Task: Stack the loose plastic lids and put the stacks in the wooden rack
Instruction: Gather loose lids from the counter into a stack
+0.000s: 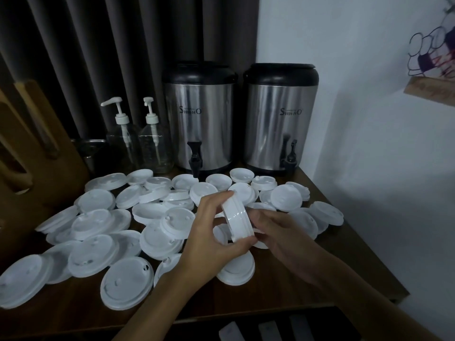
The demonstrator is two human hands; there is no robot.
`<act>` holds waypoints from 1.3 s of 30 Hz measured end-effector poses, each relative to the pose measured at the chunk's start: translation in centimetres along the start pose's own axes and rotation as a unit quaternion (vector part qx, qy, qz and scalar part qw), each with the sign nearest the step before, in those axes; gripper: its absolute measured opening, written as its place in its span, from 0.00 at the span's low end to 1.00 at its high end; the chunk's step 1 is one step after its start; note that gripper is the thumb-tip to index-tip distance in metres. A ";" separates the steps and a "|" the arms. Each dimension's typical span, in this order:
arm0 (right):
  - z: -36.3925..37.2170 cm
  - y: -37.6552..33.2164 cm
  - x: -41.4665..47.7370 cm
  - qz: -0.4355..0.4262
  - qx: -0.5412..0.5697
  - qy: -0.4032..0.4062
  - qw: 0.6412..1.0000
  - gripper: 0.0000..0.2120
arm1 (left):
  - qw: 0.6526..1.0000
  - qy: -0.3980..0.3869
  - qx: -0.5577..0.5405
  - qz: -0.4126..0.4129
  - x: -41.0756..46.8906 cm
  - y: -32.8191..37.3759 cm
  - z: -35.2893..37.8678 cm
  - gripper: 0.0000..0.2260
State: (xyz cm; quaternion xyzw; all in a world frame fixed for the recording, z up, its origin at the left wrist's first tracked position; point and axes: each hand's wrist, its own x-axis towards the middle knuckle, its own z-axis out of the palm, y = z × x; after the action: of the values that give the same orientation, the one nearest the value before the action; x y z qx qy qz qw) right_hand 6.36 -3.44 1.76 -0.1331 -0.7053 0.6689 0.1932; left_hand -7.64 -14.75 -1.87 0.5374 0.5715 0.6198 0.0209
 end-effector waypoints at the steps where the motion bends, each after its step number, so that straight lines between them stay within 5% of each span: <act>1: 0.1 -0.1 0.1 -0.002 -0.011 -0.003 1.000 0.11 | 1.000 -0.002 0.002 0.002 0.0 0.0 -0.2 0.35; 8: -0.8 -0.4 0.8 0.002 -0.068 -0.006 0.998 0.28 | 1.000 -0.017 0.012 -0.013 0.4 -0.3 -1.0 0.36; 15: -3.2 -0.3 1.6 0.046 -0.034 -0.046 0.997 0.35 | 0.998 -0.044 0.039 -0.024 1.3 -1.2 0.1 0.36; 23: -8.4 -0.6 2.3 0.053 -0.056 -0.040 0.996 0.39 | 0.997 -0.059 0.053 -0.008 3.4 -2.2 4.8 0.37; 29: -13.5 0.5 1.9 0.043 -0.055 -0.049 0.996 0.31 | 0.997 -0.063 0.041 -0.032 5.7 -2.8 10.0 0.34; 34: -19.8 2.3 2.2 0.065 -0.221 0.078 0.970 0.27 | 0.993 -0.070 0.068 -0.067 6.7 -3.4 12.5 0.36; 39: -23.8 4.7 2.6 0.140 -0.310 0.023 0.940 0.38 | 0.990 -0.080 0.087 -0.073 7.6 -3.6 13.3 0.36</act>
State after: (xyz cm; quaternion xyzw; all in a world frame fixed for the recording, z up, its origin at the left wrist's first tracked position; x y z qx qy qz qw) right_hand 14.49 19.30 -1.95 -0.2994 -0.8472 0.4344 0.0628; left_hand -3.73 0.47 -2.71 0.5416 0.6579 0.5193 0.0649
